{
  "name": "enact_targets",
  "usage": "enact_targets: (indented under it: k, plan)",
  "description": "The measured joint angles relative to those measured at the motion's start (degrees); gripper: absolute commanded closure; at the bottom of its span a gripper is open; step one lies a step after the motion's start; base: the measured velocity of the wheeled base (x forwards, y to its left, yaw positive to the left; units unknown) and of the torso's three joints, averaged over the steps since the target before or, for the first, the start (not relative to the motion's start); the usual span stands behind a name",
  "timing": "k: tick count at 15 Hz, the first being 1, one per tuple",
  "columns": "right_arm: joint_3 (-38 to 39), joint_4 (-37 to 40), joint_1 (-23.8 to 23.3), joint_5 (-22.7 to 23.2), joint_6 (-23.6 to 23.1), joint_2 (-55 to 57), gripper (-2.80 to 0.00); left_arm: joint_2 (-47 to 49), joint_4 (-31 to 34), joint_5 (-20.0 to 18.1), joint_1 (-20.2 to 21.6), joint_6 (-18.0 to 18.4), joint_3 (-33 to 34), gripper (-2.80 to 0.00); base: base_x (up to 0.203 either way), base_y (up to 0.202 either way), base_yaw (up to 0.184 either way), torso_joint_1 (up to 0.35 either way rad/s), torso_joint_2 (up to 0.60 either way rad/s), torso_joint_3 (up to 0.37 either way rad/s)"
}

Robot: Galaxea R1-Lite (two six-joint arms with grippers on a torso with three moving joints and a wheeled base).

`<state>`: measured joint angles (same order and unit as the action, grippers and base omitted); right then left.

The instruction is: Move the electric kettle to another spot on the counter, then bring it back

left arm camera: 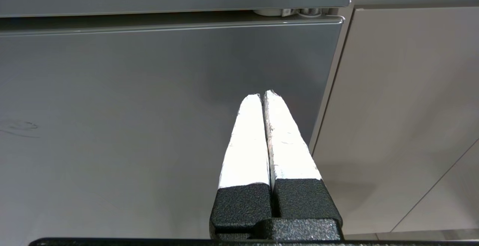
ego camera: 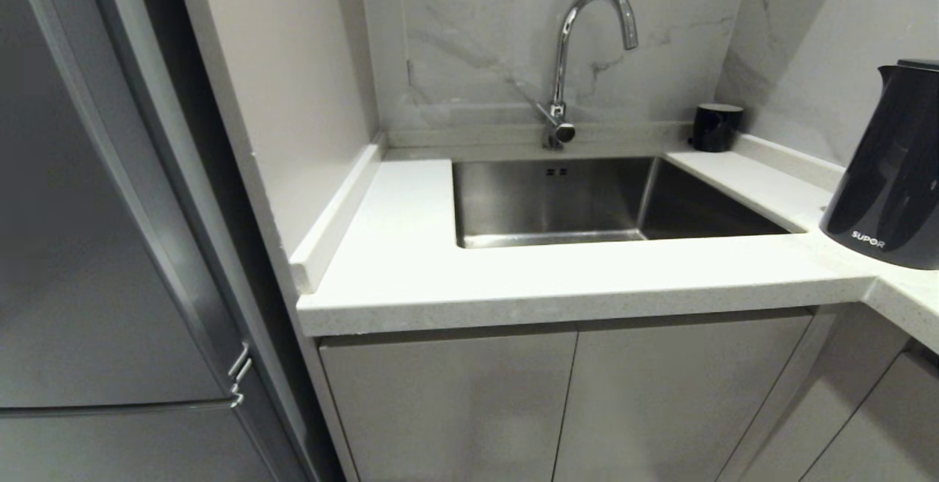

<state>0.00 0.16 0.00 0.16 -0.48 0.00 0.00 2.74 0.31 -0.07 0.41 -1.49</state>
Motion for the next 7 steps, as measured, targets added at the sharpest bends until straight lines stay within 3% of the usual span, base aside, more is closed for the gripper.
enact_targets:
  k: [7]
  plan:
    - [0.00,0.00,0.00,0.00,0.26,0.00,0.00,0.00,-0.02,0.02,0.00,0.02,0.00,0.00,0.000,0.000,0.000,0.000,0.00,0.000]
